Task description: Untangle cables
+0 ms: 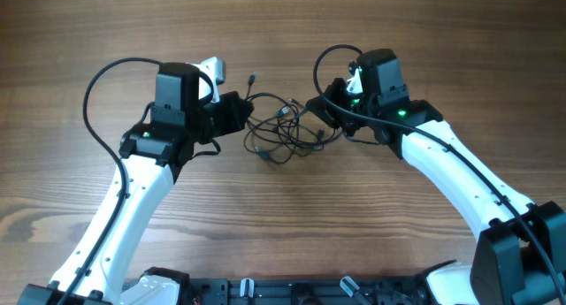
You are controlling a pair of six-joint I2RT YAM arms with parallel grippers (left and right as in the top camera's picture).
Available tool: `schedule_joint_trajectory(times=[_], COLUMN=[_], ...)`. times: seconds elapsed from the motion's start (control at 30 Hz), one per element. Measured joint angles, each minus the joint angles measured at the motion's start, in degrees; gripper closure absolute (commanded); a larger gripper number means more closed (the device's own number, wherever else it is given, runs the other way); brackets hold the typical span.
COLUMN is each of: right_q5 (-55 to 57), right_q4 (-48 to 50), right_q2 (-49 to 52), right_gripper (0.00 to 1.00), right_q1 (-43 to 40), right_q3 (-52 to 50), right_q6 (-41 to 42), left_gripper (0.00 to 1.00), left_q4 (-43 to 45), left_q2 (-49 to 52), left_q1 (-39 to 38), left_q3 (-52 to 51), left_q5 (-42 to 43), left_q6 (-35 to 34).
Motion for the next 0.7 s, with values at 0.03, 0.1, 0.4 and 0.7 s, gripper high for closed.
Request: schedule_joint_trajectory(times=[0.03, 0.1, 0.4, 0.7], right_q5=[-0.04, -0.07, -1.88, -3.32], right_q4=[0.0, 0.02, -0.04, -3.15], right_q2=[0.0, 0.0, 0.0, 0.0], right_gripper=[0.96, 0.96, 0.96, 0.96], right_q1=[-0.17, -0.68, -6.19, -12.96], right_q3=[0.0, 0.0, -0.04, -0.26], right_q6=[0.02, 0.04, 0.2, -1.75], left_gripper=[0.96, 0.96, 0.96, 0.96], left_q4=[-0.68, -2.01, -3.5, -3.19], left_q2=[0.02, 0.15, 3.45, 3.45], left_q1=[-0.04, -0.09, -0.37, 1.51], left_q3=[0.0, 0.0, 0.0, 0.0], left_q5=[-1.53, -4.79, -12.24, -13.92], left_q6=[0.15, 0.37, 0.57, 0.59])
